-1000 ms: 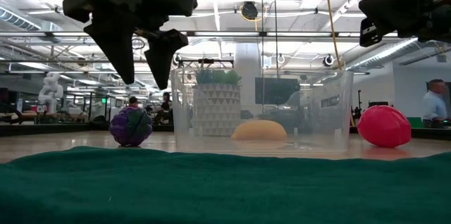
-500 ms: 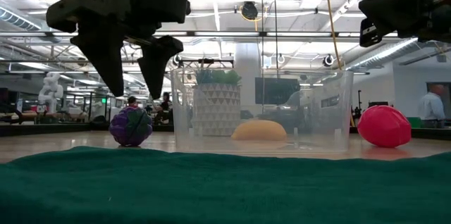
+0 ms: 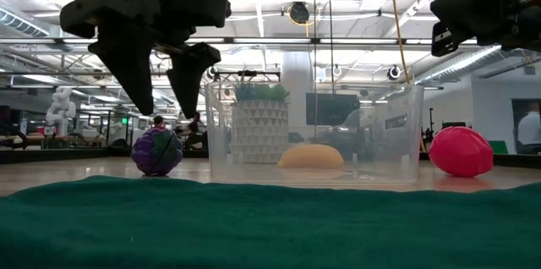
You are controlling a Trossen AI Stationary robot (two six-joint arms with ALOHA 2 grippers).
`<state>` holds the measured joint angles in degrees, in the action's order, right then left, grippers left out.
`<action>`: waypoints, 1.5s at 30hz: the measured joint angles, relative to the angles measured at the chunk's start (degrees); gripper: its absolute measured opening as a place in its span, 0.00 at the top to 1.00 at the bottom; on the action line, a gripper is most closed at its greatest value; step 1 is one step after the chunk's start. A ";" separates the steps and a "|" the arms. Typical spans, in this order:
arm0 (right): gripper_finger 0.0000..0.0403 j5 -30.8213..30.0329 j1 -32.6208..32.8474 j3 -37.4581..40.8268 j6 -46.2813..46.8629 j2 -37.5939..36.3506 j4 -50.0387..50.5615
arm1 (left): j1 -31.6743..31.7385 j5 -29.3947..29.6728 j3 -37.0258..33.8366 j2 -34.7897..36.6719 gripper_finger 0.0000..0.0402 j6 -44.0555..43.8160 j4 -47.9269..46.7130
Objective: Pick and placing Produce into tupperware
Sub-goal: Put the grapes into the transparent bin
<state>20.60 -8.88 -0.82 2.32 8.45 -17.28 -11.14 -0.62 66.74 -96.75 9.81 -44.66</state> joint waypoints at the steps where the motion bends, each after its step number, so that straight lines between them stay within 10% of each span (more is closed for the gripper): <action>1: 1.00 0.00 -0.01 0.00 0.00 0.00 0.00 | 0.00 0.19 0.00 0.00 0.20 -0.29 0.00; 45: 1.00 0.00 0.00 0.02 0.00 0.00 0.00 | 0.74 0.26 -9.55 0.00 0.20 2.89 11.44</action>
<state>20.60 -8.89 -0.80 2.33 8.45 -17.28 -10.40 -0.36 57.19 -96.75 12.69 -33.22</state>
